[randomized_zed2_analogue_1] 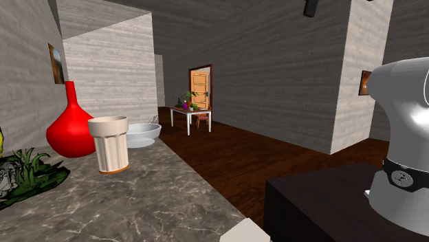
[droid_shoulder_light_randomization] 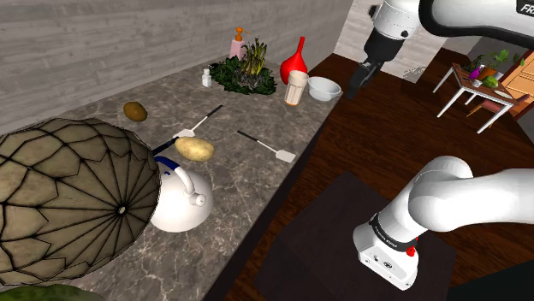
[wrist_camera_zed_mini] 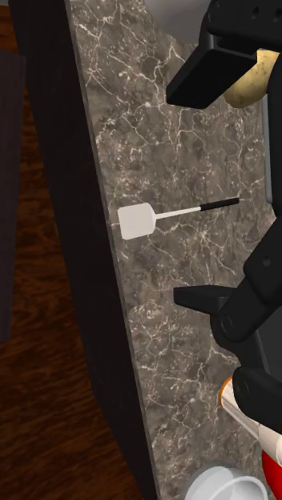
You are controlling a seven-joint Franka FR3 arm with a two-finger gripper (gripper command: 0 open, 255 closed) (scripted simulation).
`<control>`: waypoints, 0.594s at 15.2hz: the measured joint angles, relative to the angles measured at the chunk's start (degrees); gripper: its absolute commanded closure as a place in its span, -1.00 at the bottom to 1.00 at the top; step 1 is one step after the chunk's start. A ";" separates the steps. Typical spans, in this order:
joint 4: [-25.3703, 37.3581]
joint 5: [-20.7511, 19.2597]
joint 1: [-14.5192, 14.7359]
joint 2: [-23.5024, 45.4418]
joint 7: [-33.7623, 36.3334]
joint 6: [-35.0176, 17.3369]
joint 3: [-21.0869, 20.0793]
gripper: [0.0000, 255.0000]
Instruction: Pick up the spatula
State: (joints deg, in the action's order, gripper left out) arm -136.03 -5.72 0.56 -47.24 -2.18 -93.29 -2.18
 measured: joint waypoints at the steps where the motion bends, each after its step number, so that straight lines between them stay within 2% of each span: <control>1: 0.00 0.00 0.00 0.00 0.00 0.00 0.00 -1.00; 9: -5.05 0.17 0.51 8.90 -1.82 -13.77 1.92 -1.00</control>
State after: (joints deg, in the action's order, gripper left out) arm -141.09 -5.55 1.07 -38.34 -4.01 -107.06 -0.26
